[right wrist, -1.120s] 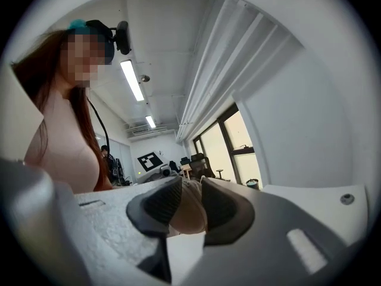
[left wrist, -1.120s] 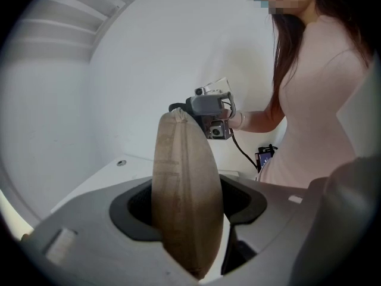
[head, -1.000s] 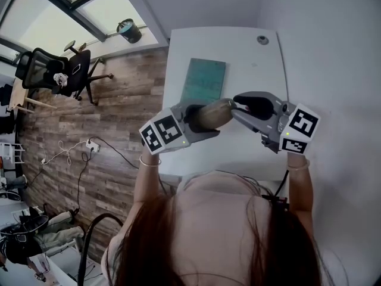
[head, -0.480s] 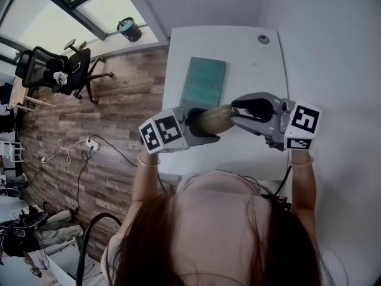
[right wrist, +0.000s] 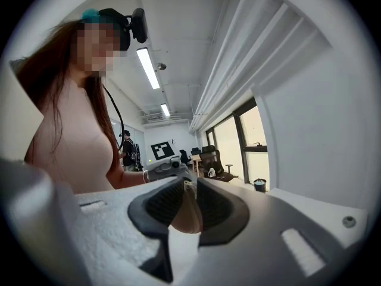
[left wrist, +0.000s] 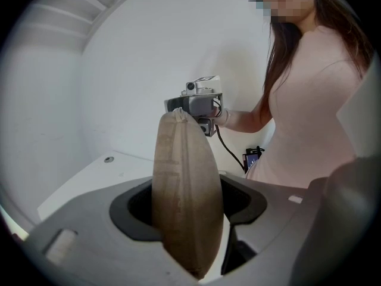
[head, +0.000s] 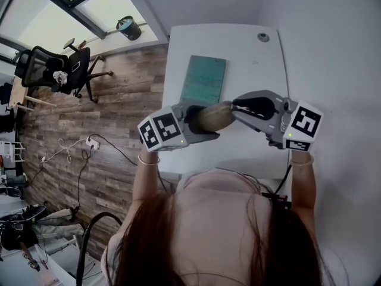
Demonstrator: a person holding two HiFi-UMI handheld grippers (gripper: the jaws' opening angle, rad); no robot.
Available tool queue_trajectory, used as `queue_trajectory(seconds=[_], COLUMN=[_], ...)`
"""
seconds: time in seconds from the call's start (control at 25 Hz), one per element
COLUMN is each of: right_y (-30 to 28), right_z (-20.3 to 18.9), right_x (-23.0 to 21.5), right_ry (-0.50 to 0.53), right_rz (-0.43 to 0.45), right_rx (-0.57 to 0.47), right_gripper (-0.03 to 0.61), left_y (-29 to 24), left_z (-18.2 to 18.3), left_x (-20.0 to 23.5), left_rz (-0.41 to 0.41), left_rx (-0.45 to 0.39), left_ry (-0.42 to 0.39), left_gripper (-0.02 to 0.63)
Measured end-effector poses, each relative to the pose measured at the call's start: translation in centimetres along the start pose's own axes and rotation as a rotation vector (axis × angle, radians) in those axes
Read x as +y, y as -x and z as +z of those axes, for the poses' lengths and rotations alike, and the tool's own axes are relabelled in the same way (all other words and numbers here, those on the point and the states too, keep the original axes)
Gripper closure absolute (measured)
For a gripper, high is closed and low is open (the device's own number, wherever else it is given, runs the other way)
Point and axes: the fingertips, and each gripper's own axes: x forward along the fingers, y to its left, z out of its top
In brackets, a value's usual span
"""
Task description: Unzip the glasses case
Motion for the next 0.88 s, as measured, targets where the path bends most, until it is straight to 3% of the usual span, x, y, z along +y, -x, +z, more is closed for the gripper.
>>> queue_trajectory(seconds=[0.48,0.64,0.88], right_y=[0.2,0.5,0.1], right_z=[-0.2,-0.4,-0.1], right_x=[-0.3,-0.4,0.3], right_ry=[0.021,-0.01,-0.006], right_rz=[-0.025,-0.021,0.038], right_rx=[0.018,-0.01,0.009], right_gripper=[0.537,0.535,0.453], left_y=[0.9,0.5,0.3], left_z=[-0.7,-0.7,-0.6], left_x=[1.6,1.0,-0.2], left_rz=[0.064,0.046,0.001], left_rx=[0.021,0.033,0.056], left_ry=[0.013,-0.007,-0.022], left_gripper=[0.327,0.327,0.327])
